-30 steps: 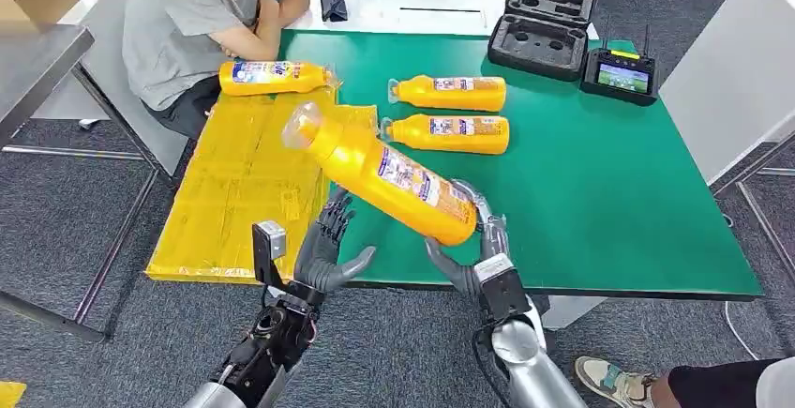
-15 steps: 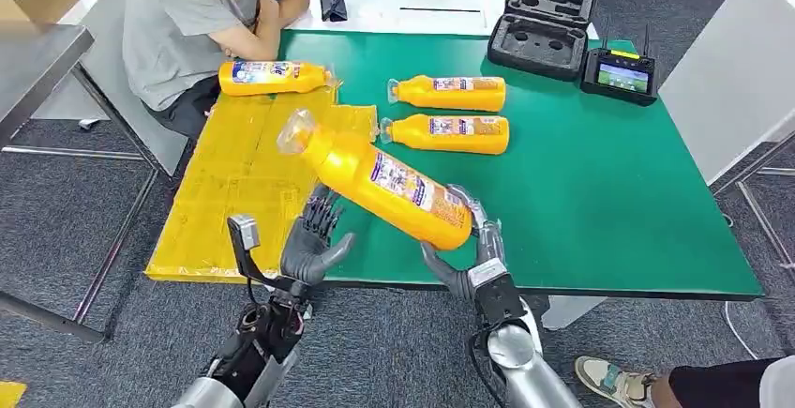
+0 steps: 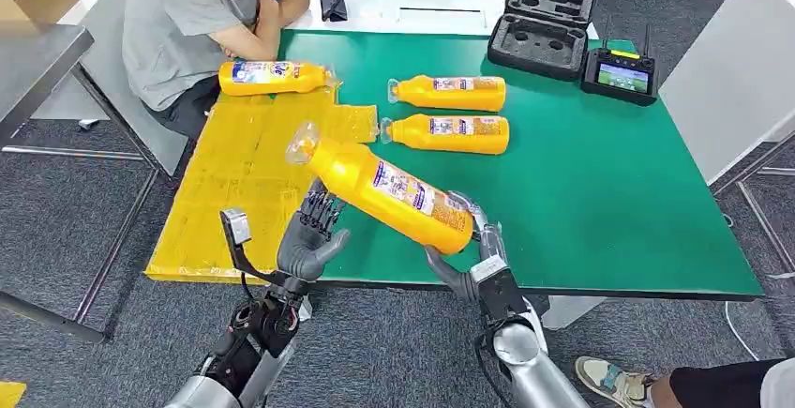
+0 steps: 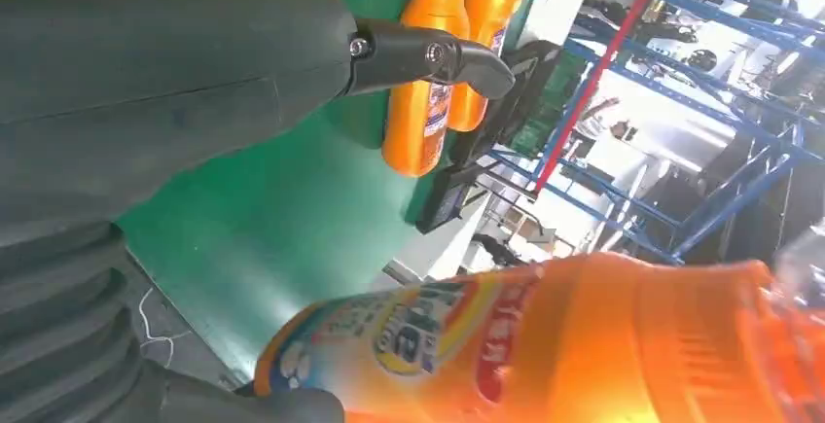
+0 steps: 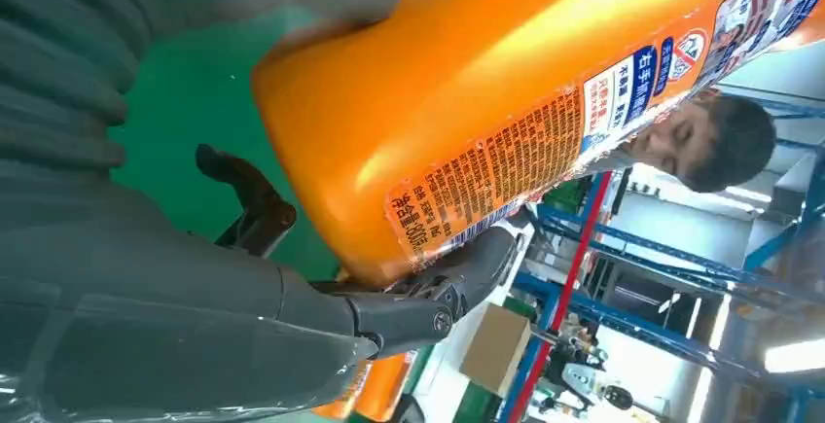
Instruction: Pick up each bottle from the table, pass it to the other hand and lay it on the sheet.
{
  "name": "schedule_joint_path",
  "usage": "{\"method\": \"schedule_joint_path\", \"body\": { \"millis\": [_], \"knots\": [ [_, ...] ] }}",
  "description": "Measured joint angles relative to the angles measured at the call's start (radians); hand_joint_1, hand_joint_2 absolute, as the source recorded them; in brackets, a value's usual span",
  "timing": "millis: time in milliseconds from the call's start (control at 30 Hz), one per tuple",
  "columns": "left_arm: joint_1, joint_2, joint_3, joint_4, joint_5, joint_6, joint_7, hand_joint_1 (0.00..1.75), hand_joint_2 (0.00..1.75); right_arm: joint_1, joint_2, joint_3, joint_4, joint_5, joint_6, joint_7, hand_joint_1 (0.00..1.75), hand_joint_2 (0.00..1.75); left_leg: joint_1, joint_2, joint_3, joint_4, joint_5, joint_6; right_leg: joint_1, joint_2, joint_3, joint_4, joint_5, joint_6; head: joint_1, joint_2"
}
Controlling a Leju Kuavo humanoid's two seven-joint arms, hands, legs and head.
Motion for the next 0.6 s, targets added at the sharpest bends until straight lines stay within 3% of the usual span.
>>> {"method": "schedule_joint_path", "body": {
  "millis": [200, 600],
  "knots": [
    [0.0, 0.0, 0.0, -0.003, 0.002, -0.001, 0.002, 0.0, 1.75, 0.0, 0.0, 0.0, 0.015, 0.0, 0.0, 0.0, 1.75, 1.75, 0.0, 0.0, 0.0, 0.0, 0.0, 0.0, 0.0, 0.0, 0.0, 0.0, 0.0, 0.0, 0.0, 0.0],
    [-0.01, -0.026, -0.024, 0.007, 0.094, -0.14, 0.093, 0.0, 1.75, -0.008, 0.003, -0.001, 0.046, 0.003, 0.003, 0.0, 1.75, 1.75, 0.0, 0.0, 0.0, 0.0, 0.0, 0.0, 0.0, 0.0, 0.0, 0.0, 0.0, 0.0, 0.0, 0.0]
  ]
}}
